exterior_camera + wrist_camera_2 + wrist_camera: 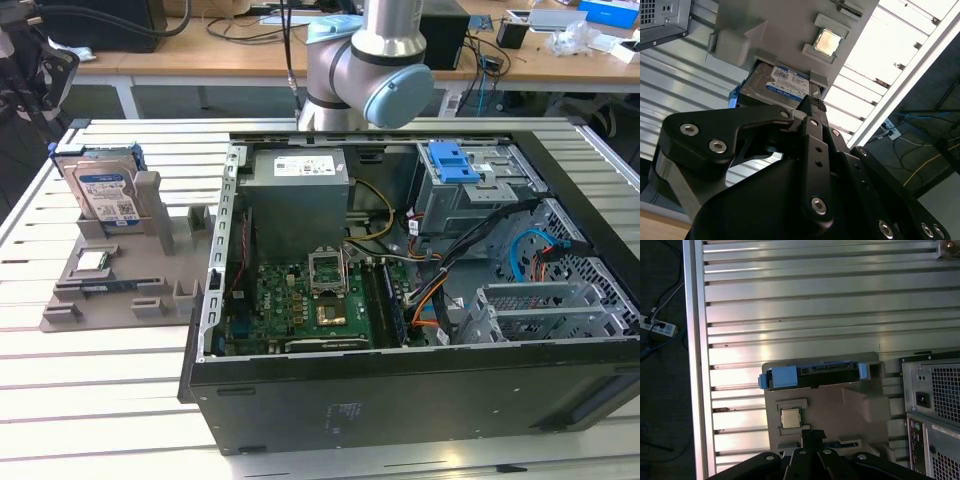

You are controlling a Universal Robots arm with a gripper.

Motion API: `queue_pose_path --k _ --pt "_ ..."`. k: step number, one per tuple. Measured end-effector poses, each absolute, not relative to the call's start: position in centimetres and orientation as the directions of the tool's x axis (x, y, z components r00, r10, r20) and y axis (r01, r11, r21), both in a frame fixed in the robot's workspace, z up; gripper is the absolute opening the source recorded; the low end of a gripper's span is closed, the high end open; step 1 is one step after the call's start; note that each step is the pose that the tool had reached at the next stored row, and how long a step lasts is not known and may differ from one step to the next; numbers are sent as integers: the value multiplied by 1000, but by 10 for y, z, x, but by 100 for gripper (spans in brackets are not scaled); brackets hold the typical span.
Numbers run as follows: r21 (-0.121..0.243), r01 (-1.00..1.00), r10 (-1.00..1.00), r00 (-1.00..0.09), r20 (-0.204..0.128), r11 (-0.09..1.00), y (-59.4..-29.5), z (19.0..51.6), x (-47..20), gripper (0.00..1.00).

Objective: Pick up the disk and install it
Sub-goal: 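Reach for the disk, then pick up the disk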

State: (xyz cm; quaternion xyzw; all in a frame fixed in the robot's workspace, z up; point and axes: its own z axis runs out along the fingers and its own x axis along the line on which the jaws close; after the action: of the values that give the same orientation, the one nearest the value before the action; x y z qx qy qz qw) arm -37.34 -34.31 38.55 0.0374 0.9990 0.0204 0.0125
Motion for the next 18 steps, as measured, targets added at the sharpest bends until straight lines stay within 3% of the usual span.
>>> queue_pose_path --k 8,18 --pt "42 73 74 -997 -24 996 -343 385 -373 11" --pt "41 -76 -75 -997 -24 996 -343 385 -373 11"
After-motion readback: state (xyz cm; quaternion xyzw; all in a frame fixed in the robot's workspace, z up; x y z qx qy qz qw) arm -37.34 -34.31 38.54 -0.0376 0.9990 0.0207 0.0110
